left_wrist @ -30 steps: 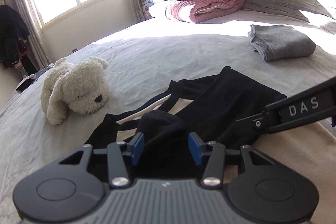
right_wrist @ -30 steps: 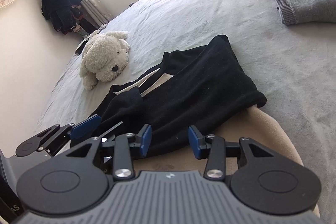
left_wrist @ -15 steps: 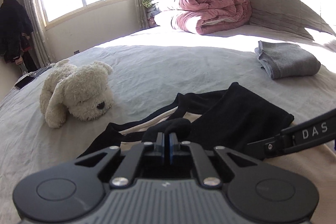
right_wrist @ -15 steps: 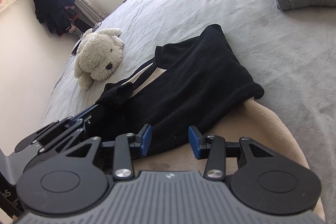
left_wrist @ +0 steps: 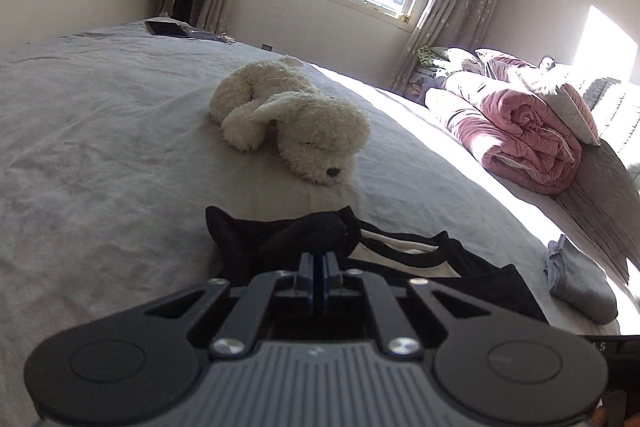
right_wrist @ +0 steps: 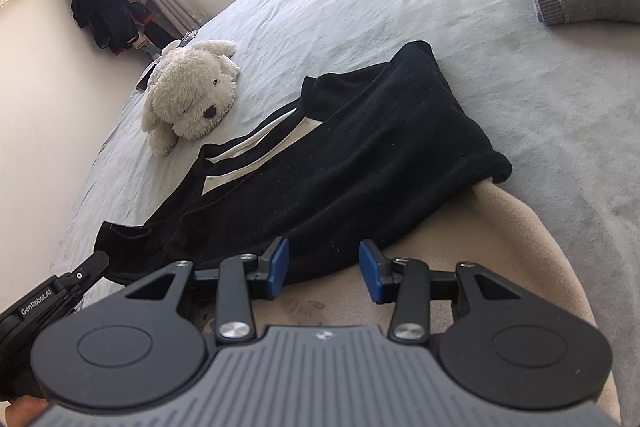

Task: Fold clothes

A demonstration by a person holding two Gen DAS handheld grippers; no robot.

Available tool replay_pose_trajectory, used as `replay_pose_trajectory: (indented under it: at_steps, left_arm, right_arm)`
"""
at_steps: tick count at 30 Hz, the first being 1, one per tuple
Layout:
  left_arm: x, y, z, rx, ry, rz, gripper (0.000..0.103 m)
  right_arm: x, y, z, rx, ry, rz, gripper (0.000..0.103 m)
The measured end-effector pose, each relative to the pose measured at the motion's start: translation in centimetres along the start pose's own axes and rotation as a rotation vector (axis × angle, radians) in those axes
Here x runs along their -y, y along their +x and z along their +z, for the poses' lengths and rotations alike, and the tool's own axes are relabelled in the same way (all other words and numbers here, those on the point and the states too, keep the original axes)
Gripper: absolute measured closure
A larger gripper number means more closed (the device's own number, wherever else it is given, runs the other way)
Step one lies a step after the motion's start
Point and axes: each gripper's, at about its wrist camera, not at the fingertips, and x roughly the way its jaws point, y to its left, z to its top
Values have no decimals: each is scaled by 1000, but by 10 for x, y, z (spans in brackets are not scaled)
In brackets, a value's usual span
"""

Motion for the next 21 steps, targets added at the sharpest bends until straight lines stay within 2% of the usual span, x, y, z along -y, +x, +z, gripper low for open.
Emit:
replay_pose_trajectory:
  at_steps: [9,11,13,16,21]
  left_arm:
    - [-50,-11,-21,-107,-77,39,96]
    - [-61,-16,-15,-109,-128,8,87]
    - [-73,-19,-7,-98,-201,-52,59]
    - [-81,-13,4,-81,-246,-78,55]
    - [-78,13,14,-72,-252,-76,56]
  right_arm:
    - [-1,3,-4,-9,-22,-17,59]
    - [-1,3,-4,-6,-15,-20,59]
    - [-1,2,-3,-5,-4,-22,59]
    - [-4,0,-1,-10,4,-9,59]
    - [-10,-15,7,24,-22,16,58]
